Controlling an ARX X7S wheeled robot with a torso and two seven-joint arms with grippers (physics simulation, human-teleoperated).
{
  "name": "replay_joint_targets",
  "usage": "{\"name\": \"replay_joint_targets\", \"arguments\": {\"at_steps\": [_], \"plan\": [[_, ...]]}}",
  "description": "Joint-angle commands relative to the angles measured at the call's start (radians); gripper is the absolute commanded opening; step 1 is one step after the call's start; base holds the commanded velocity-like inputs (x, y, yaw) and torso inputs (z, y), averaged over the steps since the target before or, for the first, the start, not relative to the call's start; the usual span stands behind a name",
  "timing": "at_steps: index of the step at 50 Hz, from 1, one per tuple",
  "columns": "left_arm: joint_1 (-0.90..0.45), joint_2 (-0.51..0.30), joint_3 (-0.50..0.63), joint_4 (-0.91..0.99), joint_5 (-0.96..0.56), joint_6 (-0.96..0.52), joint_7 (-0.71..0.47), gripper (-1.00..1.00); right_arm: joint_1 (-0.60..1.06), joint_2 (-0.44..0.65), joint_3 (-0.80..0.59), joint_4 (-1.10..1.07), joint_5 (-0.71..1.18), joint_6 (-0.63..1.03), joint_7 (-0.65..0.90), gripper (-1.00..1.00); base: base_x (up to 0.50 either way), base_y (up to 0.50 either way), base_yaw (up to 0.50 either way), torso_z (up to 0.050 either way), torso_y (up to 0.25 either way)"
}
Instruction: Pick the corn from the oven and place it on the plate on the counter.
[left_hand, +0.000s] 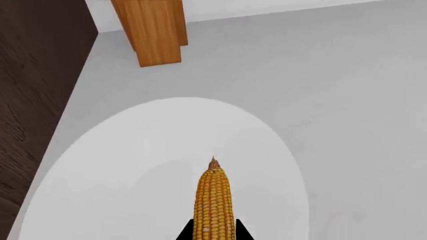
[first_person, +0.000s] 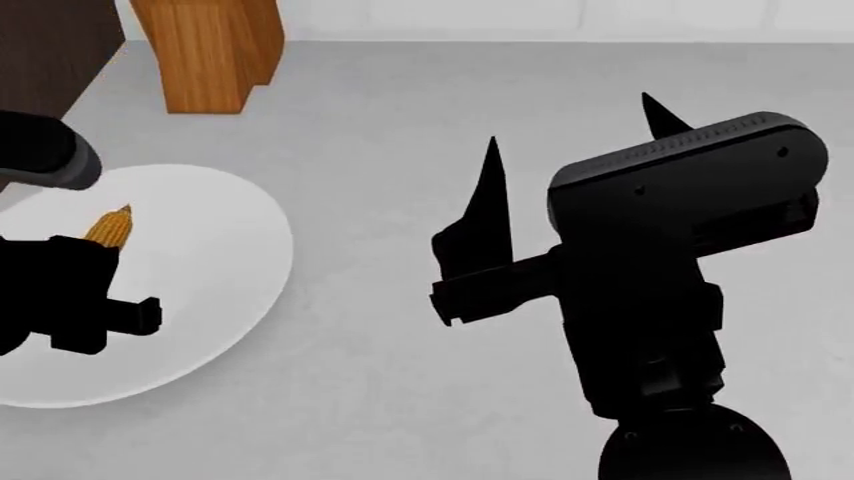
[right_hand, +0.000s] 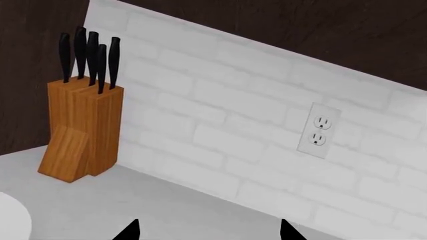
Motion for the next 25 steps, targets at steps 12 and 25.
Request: {"name": "replay_joint_targets", "arguments": {"at_steps": [12, 25], "plan": [[0.011, -0.017, 0.039, -0.057, 0.109, 0.04, 0.117, -1.0, 0.004, 0.006, -0.011, 0.004, 0.001, 0.002, 0.011, 1.0, 0.0, 0.0, 0.0, 0.0, 0.001], [-0.054, -0.028, 0.089, -0.147, 0.258, 0.067, 0.248, -1.0, 0.006, 0.009, -0.014, 0.008, 0.007, 0.001, 0.016, 1.0, 0.0, 0.0, 0.0, 0.0, 0.0]]}}
